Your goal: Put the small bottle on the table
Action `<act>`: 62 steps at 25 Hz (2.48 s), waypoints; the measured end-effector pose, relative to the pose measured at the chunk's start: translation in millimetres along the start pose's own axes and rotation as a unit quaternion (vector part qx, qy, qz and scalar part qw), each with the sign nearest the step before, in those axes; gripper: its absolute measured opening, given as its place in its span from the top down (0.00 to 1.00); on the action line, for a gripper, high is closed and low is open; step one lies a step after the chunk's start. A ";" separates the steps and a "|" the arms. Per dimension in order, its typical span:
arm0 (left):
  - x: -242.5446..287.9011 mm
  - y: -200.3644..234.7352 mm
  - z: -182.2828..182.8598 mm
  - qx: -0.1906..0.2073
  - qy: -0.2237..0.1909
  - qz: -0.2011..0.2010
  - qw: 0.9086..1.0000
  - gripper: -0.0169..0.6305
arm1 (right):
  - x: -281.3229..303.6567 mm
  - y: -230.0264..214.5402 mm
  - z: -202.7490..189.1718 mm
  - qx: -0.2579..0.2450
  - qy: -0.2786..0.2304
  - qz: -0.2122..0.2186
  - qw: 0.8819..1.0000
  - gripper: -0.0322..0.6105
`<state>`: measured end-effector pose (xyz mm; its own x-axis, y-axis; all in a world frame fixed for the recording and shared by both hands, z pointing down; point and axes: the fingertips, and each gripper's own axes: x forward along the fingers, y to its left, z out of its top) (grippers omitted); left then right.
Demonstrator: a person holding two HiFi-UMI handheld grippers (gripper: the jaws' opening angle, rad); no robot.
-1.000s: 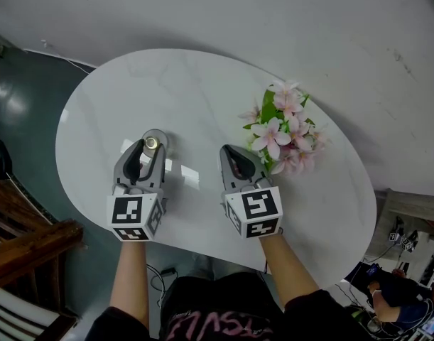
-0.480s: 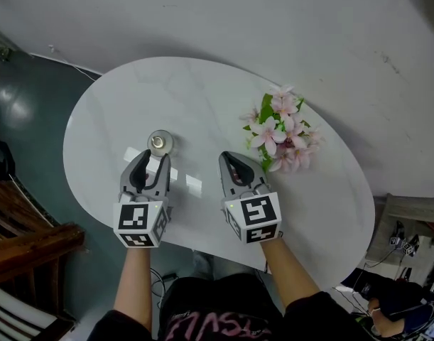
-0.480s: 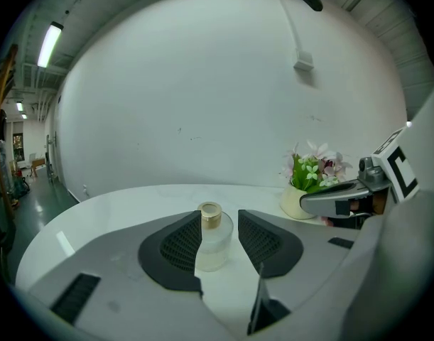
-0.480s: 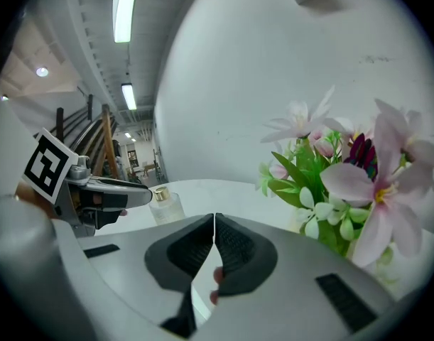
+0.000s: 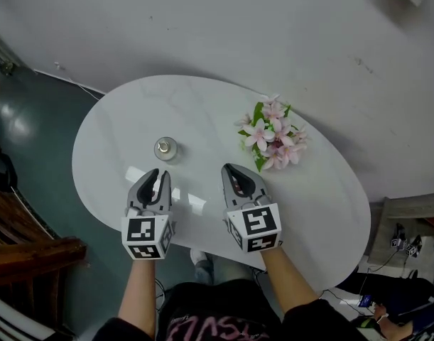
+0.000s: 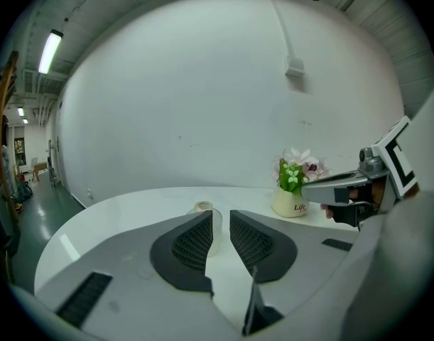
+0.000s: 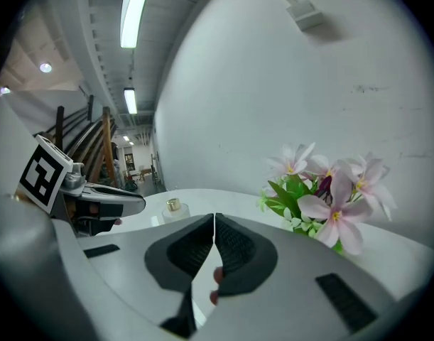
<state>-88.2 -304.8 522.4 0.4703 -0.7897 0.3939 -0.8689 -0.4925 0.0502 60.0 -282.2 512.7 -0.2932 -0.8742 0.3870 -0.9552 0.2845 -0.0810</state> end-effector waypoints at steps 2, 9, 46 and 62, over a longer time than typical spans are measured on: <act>-7.5 -3.4 1.2 0.002 -0.002 -0.001 1.000 0.86 | -8.1 3.0 3.4 -0.001 -0.006 -0.004 1.000 0.84; -35.8 -7.0 8.8 0.004 -0.019 0.010 1.000 0.92 | -34.5 13.3 14.9 -0.003 -0.023 -0.015 1.000 0.84; -141.9 -28.0 57.2 0.027 -0.108 -0.022 0.994 0.95 | -143.4 55.7 60.1 -0.031 -0.100 -0.071 0.992 0.84; -168.9 -29.0 78.6 0.041 -0.142 -0.034 0.989 0.95 | -170.3 70.1 74.0 -0.049 -0.126 -0.093 0.986 0.85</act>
<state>-130.3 -185.8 382.3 0.5608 -0.8194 0.1187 -0.8244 -0.5659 -0.0112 40.0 -142.5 373.2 -0.1251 -0.9814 0.1456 -0.9888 0.1354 0.0632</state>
